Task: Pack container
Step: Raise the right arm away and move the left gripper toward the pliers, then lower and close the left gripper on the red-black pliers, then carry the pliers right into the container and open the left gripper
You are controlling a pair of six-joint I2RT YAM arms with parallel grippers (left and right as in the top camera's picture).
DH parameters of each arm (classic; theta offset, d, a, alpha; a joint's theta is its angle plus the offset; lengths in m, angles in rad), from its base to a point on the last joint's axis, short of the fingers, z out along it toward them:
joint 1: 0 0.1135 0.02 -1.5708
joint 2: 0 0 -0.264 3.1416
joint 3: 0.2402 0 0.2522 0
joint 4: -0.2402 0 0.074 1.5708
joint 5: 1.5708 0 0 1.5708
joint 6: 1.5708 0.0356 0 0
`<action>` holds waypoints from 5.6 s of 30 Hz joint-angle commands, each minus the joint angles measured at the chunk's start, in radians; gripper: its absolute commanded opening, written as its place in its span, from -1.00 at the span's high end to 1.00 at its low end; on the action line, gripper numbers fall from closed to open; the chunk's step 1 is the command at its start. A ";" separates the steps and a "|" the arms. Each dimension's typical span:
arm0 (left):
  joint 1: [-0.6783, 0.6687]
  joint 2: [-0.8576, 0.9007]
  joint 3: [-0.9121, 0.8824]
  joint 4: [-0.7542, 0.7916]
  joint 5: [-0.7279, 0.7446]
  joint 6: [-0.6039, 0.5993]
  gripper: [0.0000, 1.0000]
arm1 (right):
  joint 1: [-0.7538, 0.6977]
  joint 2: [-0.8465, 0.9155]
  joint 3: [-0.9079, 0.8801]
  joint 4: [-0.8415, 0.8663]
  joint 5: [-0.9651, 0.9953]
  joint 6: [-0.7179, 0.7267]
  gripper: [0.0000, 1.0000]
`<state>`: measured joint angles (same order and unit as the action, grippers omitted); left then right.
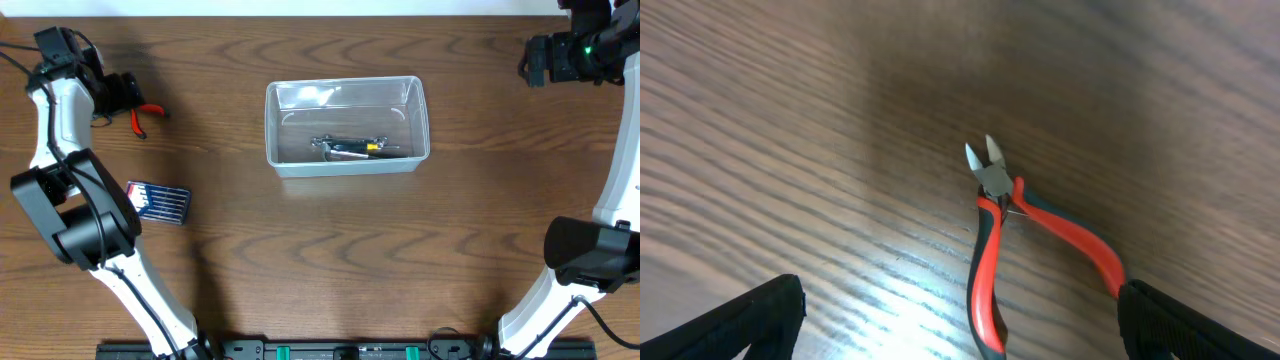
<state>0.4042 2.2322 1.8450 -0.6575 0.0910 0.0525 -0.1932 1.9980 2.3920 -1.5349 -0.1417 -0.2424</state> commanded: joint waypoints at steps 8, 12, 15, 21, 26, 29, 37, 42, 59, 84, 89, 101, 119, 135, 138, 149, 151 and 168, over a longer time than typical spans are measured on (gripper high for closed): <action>0.005 0.102 0.013 0.010 -0.005 -0.050 -0.97 | -0.003 -0.002 -0.002 -0.019 0.014 -0.009 -0.99; 0.005 0.114 0.013 0.011 -0.005 -0.050 -0.97 | -0.003 -0.002 -0.002 -0.022 0.015 -0.009 -0.98; 0.005 0.131 0.012 -0.002 -0.005 -0.050 -0.97 | -0.003 -0.002 -0.002 -0.022 0.015 -0.009 -0.98; 0.005 0.145 0.012 -0.023 -0.005 -0.050 -0.97 | -0.003 -0.002 -0.002 -0.026 0.018 -0.009 -0.99; 0.005 0.145 0.012 -0.022 -0.004 -0.050 -0.93 | -0.003 -0.002 -0.002 -0.034 0.029 -0.009 -0.99; 0.005 0.145 0.012 -0.022 0.001 -0.050 -0.76 | -0.003 -0.002 -0.002 -0.042 0.029 -0.009 -0.99; 0.005 0.145 0.012 -0.022 0.002 -0.050 -0.51 | -0.003 -0.002 -0.002 -0.055 0.029 -0.009 -0.98; 0.005 0.145 0.012 -0.021 0.002 -0.050 -0.27 | -0.003 -0.002 -0.002 -0.056 0.029 -0.008 -0.98; 0.004 0.145 0.012 -0.018 0.003 -0.050 0.63 | -0.002 -0.002 -0.002 -0.056 0.029 -0.009 -0.98; -0.025 0.051 0.013 -0.075 0.001 -0.049 0.89 | -0.002 -0.002 -0.002 -0.066 0.029 -0.009 -0.98; -0.087 -0.124 0.013 -0.195 -0.035 -0.026 0.89 | -0.002 -0.002 -0.002 -0.066 0.034 -0.009 -0.99; -0.518 -0.626 0.013 -0.333 -0.034 0.251 0.89 | -0.049 -0.002 -0.002 -0.011 0.296 0.211 -0.98; -0.814 -0.313 0.010 -0.280 -0.029 -0.056 0.89 | -0.205 -0.002 -0.002 -0.034 0.122 0.227 -0.98; -0.811 -0.113 0.000 -0.286 -0.035 -0.189 0.89 | -0.205 -0.002 -0.002 -0.037 0.122 0.215 -0.99; -0.803 -0.097 -0.008 -0.312 -0.066 -0.184 0.89 | -0.206 -0.002 -0.002 -0.037 0.122 0.211 -0.98; -0.709 -0.075 -0.043 -0.348 -0.106 -0.181 0.89 | -0.206 -0.002 -0.002 -0.036 0.122 0.211 -0.98; -0.701 -0.075 -0.043 -0.347 -0.106 -0.159 0.89 | -0.206 -0.002 -0.002 -0.037 0.122 0.211 -0.98; -0.703 -0.074 -0.043 -0.328 -0.106 -0.126 -0.59 | -0.206 -0.002 -0.002 -0.040 0.122 0.211 -0.99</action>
<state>-0.3027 2.1513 1.8088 -0.9836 0.0002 -0.0807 -0.3958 1.9980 2.3920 -1.5738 -0.0113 -0.0296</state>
